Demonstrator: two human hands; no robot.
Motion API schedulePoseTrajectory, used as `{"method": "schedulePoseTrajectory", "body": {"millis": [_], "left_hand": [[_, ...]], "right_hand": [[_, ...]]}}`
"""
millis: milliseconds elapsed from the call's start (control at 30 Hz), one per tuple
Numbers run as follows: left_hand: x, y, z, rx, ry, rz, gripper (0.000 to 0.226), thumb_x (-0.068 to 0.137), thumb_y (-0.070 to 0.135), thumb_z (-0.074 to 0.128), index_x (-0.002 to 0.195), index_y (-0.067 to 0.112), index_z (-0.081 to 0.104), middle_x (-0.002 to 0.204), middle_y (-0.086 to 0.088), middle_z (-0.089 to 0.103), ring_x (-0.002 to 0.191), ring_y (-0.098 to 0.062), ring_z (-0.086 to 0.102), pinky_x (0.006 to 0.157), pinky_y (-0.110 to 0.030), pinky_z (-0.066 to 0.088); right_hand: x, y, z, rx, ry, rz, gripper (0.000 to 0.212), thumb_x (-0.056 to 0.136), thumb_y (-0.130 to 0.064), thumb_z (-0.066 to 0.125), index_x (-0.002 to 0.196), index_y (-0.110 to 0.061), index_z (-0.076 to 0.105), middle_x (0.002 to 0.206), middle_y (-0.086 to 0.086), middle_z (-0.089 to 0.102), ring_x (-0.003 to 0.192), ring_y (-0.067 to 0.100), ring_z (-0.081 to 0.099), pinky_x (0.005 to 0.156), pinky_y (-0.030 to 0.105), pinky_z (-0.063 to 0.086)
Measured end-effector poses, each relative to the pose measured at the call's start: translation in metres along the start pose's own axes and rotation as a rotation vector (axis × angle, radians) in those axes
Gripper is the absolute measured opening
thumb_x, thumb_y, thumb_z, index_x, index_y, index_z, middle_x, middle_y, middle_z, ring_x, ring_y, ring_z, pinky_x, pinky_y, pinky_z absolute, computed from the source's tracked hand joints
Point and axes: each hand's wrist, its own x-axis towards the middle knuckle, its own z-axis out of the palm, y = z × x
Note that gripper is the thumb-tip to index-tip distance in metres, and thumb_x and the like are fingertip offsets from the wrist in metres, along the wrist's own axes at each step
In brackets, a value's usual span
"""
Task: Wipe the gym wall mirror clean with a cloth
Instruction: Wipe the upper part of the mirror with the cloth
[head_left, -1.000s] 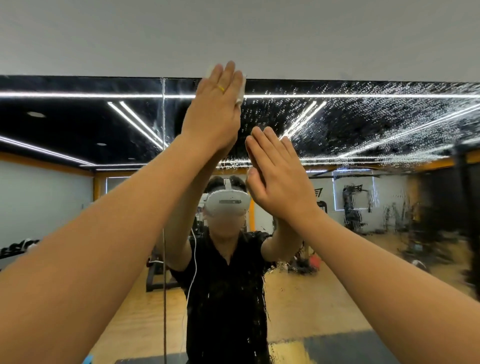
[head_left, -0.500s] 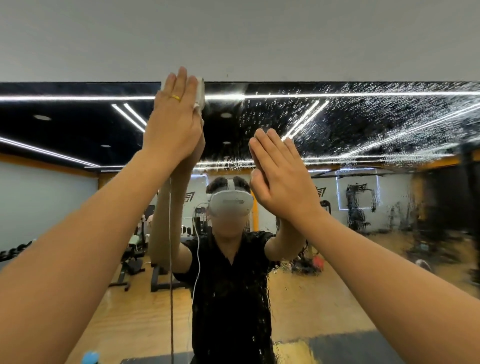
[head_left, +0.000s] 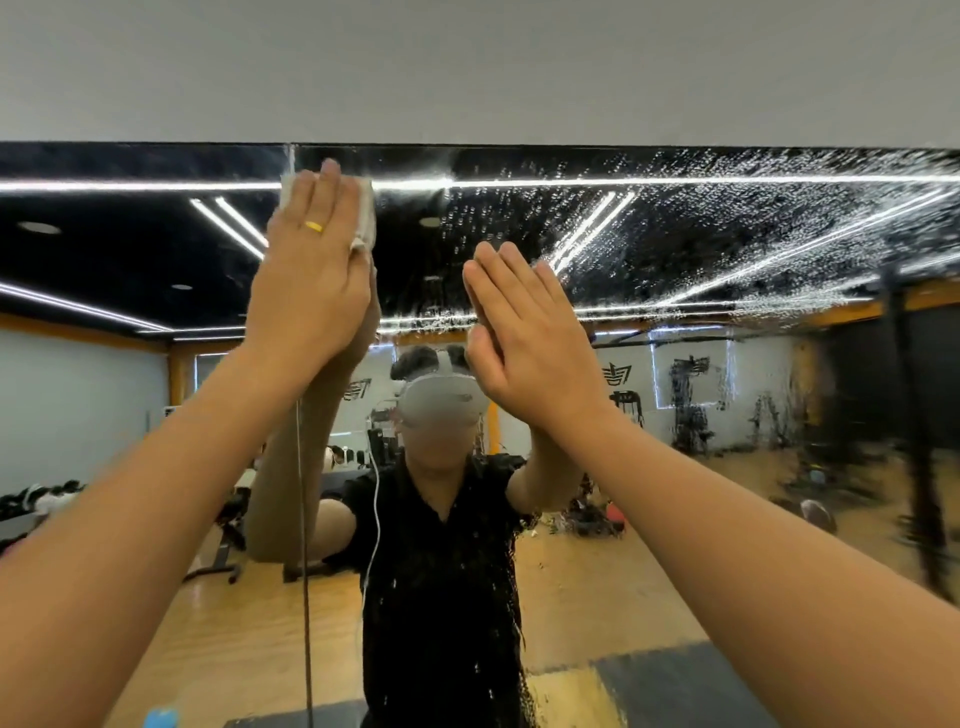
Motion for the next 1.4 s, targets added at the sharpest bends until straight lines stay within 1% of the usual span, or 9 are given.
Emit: {"method": "schedulePoseTrajectory", "body": {"millis": [133,233,433,567,767,967,1100,1200,1400], "left_hand": [[0.046,0.013,0.005,0.071,-0.068,0.105,0.058,0.111,0.025,0.03,0.166,0.014,0.013,0.174,-0.006,0.005,0.16,-0.025,-0.001,0.129,-0.041,0.0],[0.071,0.028,0.01,0.08,-0.132,0.214,0.057,0.112,0.026,0.03,0.166,0.015,0.012,0.174,-0.006,0.005,0.16,-0.026,0.0,0.128,-0.043,-0.001],[0.041,0.034,0.018,0.082,-0.201,0.384,0.061,0.11,0.023,0.037,0.166,0.015,0.014,0.173,-0.005,0.007,0.16,-0.026,0.002,0.129,-0.044,0.004],[0.028,0.029,0.019,0.035,-0.183,0.341,0.062,0.109,0.02,0.04,0.165,0.014,0.017,0.173,-0.005,0.01,0.16,-0.024,0.004,0.128,-0.041,0.003],[0.07,0.055,0.016,0.027,-0.118,0.194,0.056,0.112,0.021,0.03,0.165,0.012,0.014,0.174,-0.006,0.006,0.16,-0.025,0.0,0.129,-0.043,0.002],[0.056,0.047,0.02,0.065,-0.124,0.317,0.058,0.11,0.018,0.035,0.164,0.012,0.018,0.173,-0.005,0.012,0.16,-0.027,0.004,0.127,-0.04,0.0],[0.025,0.036,0.017,0.047,-0.148,0.32,0.06,0.108,0.02,0.038,0.164,0.012,0.02,0.172,-0.005,0.014,0.159,-0.026,0.006,0.124,-0.036,-0.003],[0.015,0.037,0.019,0.051,-0.155,0.313,0.061,0.105,0.024,0.034,0.164,0.011,0.022,0.172,-0.007,0.015,0.159,-0.028,0.008,0.123,-0.038,-0.003],[0.058,0.053,0.023,0.075,-0.158,0.27,0.058,0.111,0.022,0.032,0.165,0.014,0.013,0.174,-0.003,0.005,0.16,-0.025,0.0,0.13,-0.045,0.003]], "right_hand": [[-0.001,0.0,-0.001,-0.002,0.011,0.003,0.058,0.103,-0.03,0.041,0.157,-0.007,0.04,0.166,0.01,0.032,0.157,0.025,0.023,0.129,0.047,0.014],[0.0,0.0,0.0,0.008,0.018,-0.002,0.058,0.103,-0.03,0.042,0.156,-0.007,0.041,0.165,0.011,0.034,0.156,0.026,0.025,0.129,0.048,0.015],[0.0,0.0,0.0,0.004,0.027,-0.003,0.059,0.102,-0.031,0.042,0.155,-0.006,0.043,0.164,0.012,0.036,0.156,0.027,0.026,0.129,0.047,0.015],[0.001,-0.001,0.0,0.008,0.032,-0.005,0.058,0.102,-0.03,0.043,0.155,-0.006,0.043,0.164,0.012,0.036,0.155,0.027,0.026,0.129,0.047,0.015],[0.001,-0.001,-0.002,0.008,0.043,-0.007,0.058,0.101,-0.031,0.042,0.154,-0.006,0.045,0.163,0.012,0.038,0.155,0.026,0.028,0.129,0.046,0.015],[0.001,0.0,0.0,0.016,0.038,-0.004,0.058,0.102,-0.029,0.044,0.154,-0.006,0.044,0.164,0.011,0.037,0.155,0.026,0.026,0.129,0.046,0.015],[0.004,0.0,0.002,0.016,0.028,-0.009,0.057,0.102,-0.03,0.045,0.155,-0.006,0.043,0.164,0.011,0.036,0.156,0.026,0.025,0.128,0.048,0.016],[0.001,-0.003,0.001,0.014,0.027,-0.004,0.057,0.103,-0.031,0.042,0.154,-0.006,0.044,0.163,0.012,0.038,0.155,0.027,0.027,0.127,0.05,0.019],[0.001,0.0,-0.001,0.016,0.023,-0.004,0.058,0.102,-0.03,0.043,0.153,-0.005,0.045,0.163,0.013,0.039,0.155,0.028,0.027,0.126,0.051,0.02]]}}
